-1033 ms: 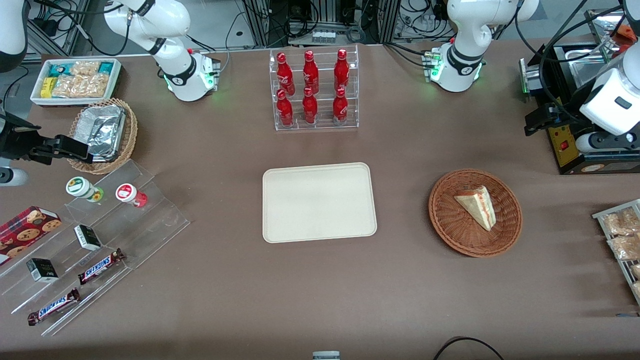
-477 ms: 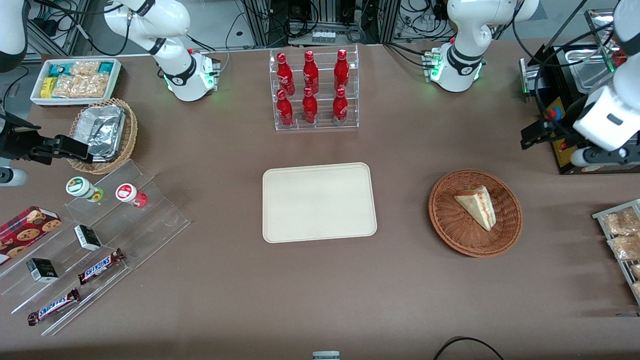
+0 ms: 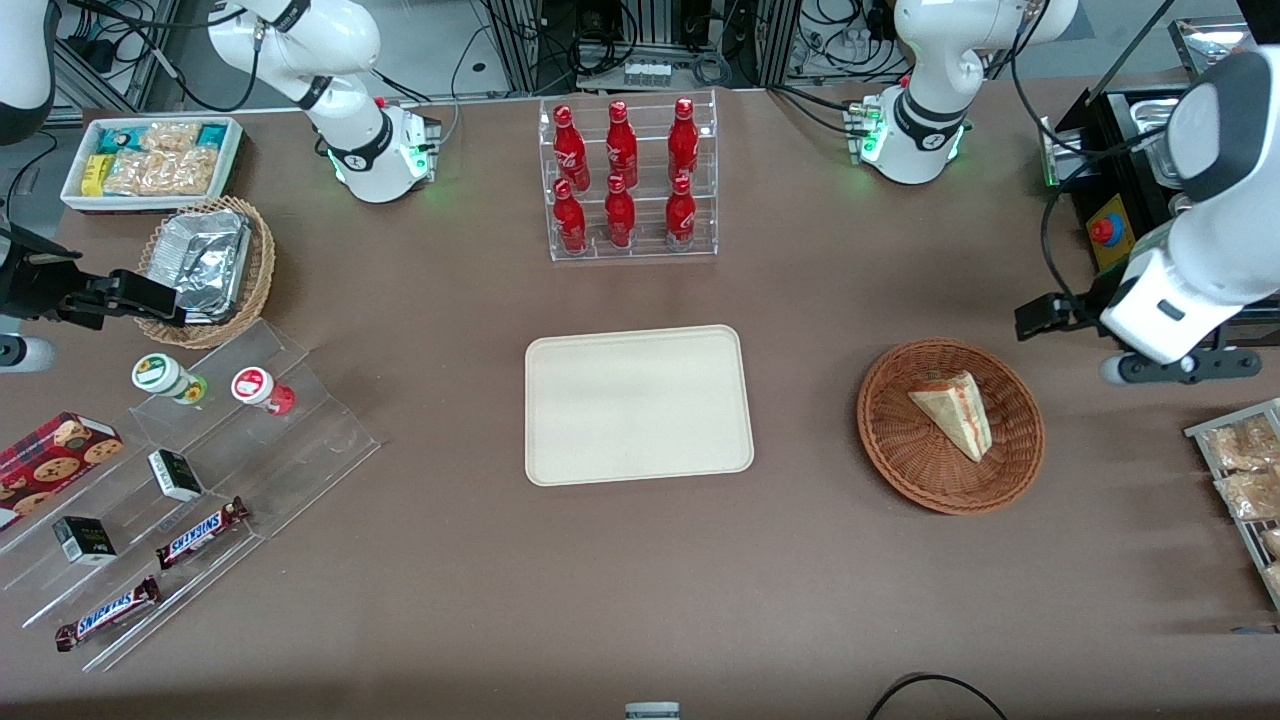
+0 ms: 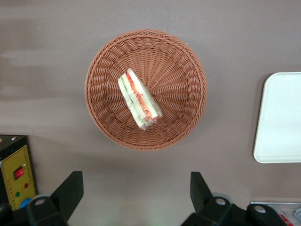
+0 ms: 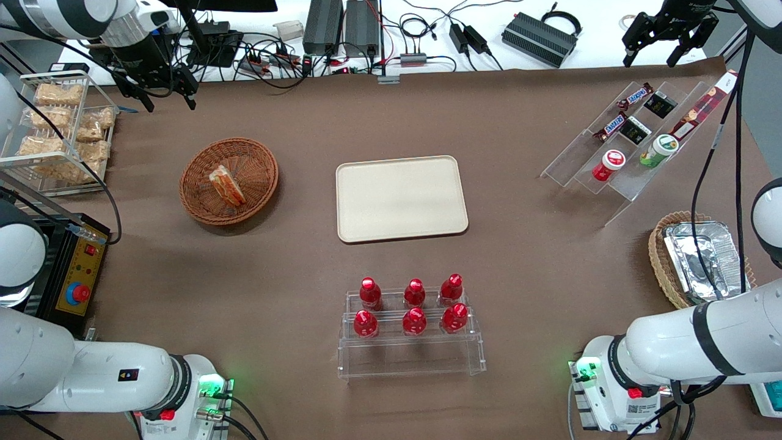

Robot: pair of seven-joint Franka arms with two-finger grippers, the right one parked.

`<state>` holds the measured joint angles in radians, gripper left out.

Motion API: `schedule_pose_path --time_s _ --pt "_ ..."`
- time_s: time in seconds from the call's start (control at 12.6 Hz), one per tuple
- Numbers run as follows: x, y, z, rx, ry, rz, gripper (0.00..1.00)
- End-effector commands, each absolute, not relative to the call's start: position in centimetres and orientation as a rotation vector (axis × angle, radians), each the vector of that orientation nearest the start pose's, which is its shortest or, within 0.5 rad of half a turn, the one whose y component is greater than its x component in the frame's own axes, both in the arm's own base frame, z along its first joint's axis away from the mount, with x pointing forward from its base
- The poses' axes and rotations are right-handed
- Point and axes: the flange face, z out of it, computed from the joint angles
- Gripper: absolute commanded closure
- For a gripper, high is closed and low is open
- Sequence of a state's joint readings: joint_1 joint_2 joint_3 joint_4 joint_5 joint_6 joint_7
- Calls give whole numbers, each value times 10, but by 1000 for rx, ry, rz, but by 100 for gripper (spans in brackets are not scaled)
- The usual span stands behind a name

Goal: Place sandwich from basket to tray
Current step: 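Move the left gripper down over the sandwich in the wicker basket, then close the left gripper on the wrapped sandwich's edge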

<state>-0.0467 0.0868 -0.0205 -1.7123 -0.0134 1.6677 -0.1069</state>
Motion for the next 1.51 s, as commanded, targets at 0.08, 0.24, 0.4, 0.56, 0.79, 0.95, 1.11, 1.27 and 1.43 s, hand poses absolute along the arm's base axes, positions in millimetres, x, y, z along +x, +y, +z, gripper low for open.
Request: schedule_pose_path --time_s 0.08,0.24,0.4,0.56,0.79,0.95,1.11,1.27,1.43 --pt "574 -36 471 -3133 -75 178 0" --pt "577 -36 444 -3136 -76 155 0" --pt "579 -35 420 -3136 -81 150 0" --pt "584 -35 396 -3136 -84 150 0" --pt "584 -34 364 -3138 -116 116 0" --pt "579 -35 352 -3135 -169 102 0" --pt "579 -35 346 -3123 -291 109 0" --pt "579 -35 338 -3088 -509 117 0" --pt "570 -34 332 -3070 -630 87 0"
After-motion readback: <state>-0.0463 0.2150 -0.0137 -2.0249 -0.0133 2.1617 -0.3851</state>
